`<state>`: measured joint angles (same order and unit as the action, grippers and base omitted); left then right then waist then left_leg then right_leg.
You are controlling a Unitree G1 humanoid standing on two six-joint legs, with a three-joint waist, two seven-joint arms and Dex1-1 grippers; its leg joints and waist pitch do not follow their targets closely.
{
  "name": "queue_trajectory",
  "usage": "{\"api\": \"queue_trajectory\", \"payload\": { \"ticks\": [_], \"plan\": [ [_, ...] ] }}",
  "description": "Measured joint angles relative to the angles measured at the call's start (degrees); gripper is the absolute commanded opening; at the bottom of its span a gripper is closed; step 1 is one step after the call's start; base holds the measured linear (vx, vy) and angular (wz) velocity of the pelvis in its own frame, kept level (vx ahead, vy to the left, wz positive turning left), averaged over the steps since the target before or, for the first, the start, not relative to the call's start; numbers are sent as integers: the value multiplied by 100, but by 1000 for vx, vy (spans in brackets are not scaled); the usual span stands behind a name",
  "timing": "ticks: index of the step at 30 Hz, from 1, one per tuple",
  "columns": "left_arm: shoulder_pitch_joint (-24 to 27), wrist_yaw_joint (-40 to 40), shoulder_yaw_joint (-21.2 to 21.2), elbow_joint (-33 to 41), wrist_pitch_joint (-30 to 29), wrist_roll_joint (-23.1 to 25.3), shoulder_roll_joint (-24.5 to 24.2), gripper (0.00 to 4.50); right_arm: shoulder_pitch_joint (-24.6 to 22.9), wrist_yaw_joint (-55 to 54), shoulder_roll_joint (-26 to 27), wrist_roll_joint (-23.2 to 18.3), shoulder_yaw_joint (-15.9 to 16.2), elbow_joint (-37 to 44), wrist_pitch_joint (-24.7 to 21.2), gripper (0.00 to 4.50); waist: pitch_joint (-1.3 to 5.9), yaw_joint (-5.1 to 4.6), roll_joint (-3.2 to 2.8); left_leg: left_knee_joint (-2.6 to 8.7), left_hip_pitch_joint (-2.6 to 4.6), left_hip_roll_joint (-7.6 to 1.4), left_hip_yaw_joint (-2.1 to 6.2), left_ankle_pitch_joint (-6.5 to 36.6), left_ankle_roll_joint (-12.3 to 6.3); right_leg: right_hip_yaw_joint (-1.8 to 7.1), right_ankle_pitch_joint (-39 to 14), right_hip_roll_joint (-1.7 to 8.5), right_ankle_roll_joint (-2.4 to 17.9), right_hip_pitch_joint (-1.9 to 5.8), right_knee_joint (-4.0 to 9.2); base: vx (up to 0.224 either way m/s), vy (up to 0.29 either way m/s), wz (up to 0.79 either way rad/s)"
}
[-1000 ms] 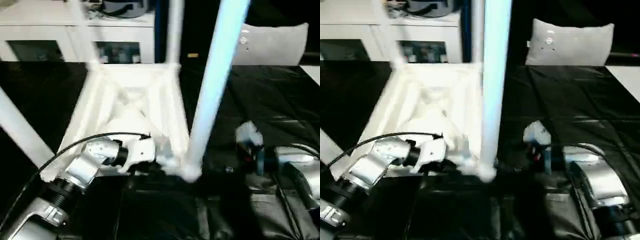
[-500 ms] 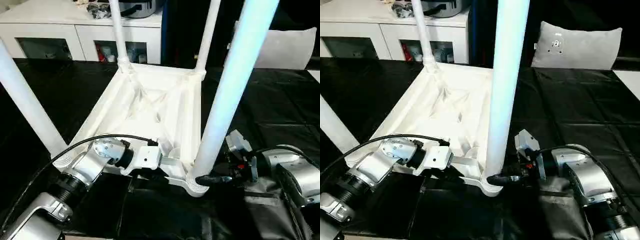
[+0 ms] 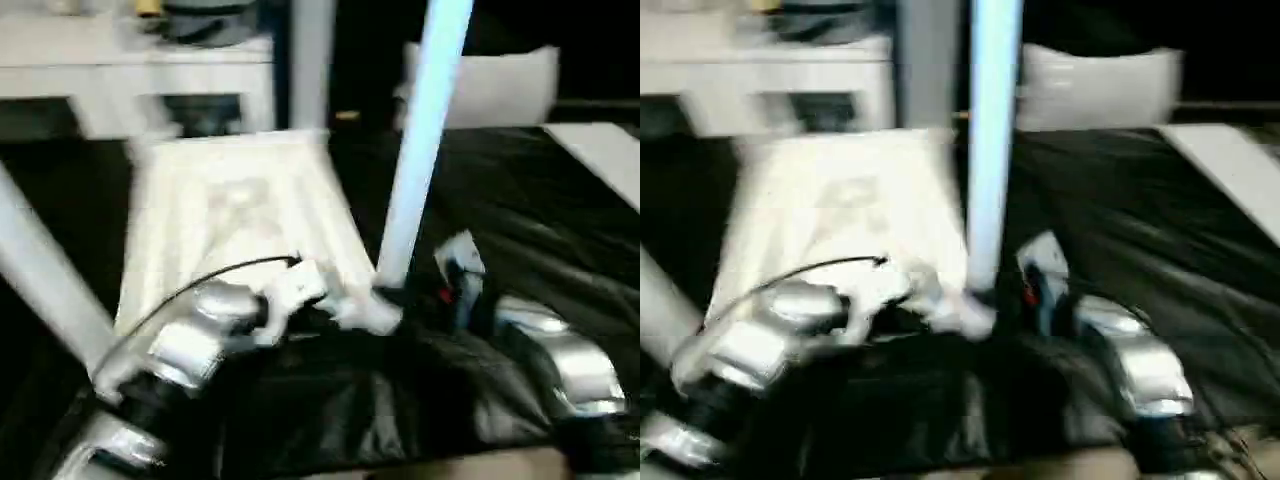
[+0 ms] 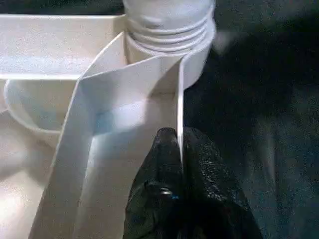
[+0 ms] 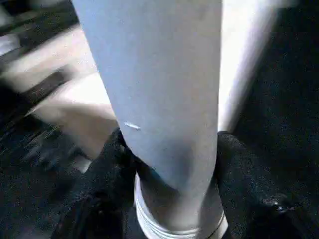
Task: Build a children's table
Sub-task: Rotate leg to tighten
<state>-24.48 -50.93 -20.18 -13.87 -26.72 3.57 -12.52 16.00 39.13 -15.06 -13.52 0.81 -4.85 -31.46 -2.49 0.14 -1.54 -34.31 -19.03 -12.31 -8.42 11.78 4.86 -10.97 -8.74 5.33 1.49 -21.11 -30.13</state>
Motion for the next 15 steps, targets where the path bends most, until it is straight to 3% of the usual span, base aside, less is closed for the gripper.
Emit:
{"api": "queue_trajectory", "payload": {
  "ticks": [1,2,3,4,5,6,7,8,9,11,15],
  "plan": [
    [-21,224,18,-17,-122,65,149,0,48,-319,166,62,-60,-26,-67,203,-12,-49,-25,5,-2,-23,23,1,0,-55,-1,4,-1,51,40,0,0,0],
    [-99,440,26,-113,-210,108,296,0,92,-665,335,101,-135,-61,-100,203,-32,-63,-27,8,-5,-32,21,1,0,-47,-24,6,-15,75,10,-52,6,5],
    [-201,703,28,-250,-296,173,470,0,154,-1059,523,184,-224,-109,-135,203,-65,-28,-27,2,28,-26,-8,1,1,83,-136,-3,4,66,-239,0,0,0],
    [-274,874,26,-339,-337,204,590,0,175,-1252,602,190,-309,-139,-156,236,-76,20,83,-1,75,24,-77,0,2,323,-268,15,-13,56,-530,0,0,0],
    [-311,995,24,-364,-353,261,666,0,219,-1351,619,192,-329,-180,-141,236,-91,75,219,-20,165,89,-133,14,23,490,-281,13,-77,-47,-628,51,-66,11],
    [-312,1098,17,-377,-357,296,749,0,222,-1382,597,194,-339,-197,-72,269,-113,159,256,-112,170,144,-130,111,18,494,-307,8,-57,-98,-637,111,-61,-17],
    [-316,1126,16,-363,-362,295,761,0,227,-1382,610,192,-339,-195,-32,272,-87,226,198,-122,91,160,-54,154,-32,449,-308,9,-55,-82,-621,111,-61,-17],
    [-323,1135,15,-330,-398,295,784,0,211,-1386,645,190,-359,-179,21,272,-53,286,125,-64,21,164,47,112,-18,402,-308,-1,-54,-106,-596,110,-6,-32],
    [-328,1164,1,-283,-443,296,825,0,191,-1388,655,189,-403,-155,51,280,-33,297,101,-14,7,164,63,47,53,399,-299,-17,-48,-129,-576,70,-5,-9],
    [-332,1167,-65,-177,-509,313,806,0,169,-1357,594,190,-439,-110,62,311,-28,308,119,3,-19,157,35,20,70,419,-243,-18,-24,-152,-563,35,-2,-4],
    [-326,838,-311,-98,-34,345,446,0,-65,-544,90,-43,-388,4,340,325,-22,338,110,15,-75,154,22,29,49,423,-191,-19,-6,-177,-500,0,0,0]
  ]
}}
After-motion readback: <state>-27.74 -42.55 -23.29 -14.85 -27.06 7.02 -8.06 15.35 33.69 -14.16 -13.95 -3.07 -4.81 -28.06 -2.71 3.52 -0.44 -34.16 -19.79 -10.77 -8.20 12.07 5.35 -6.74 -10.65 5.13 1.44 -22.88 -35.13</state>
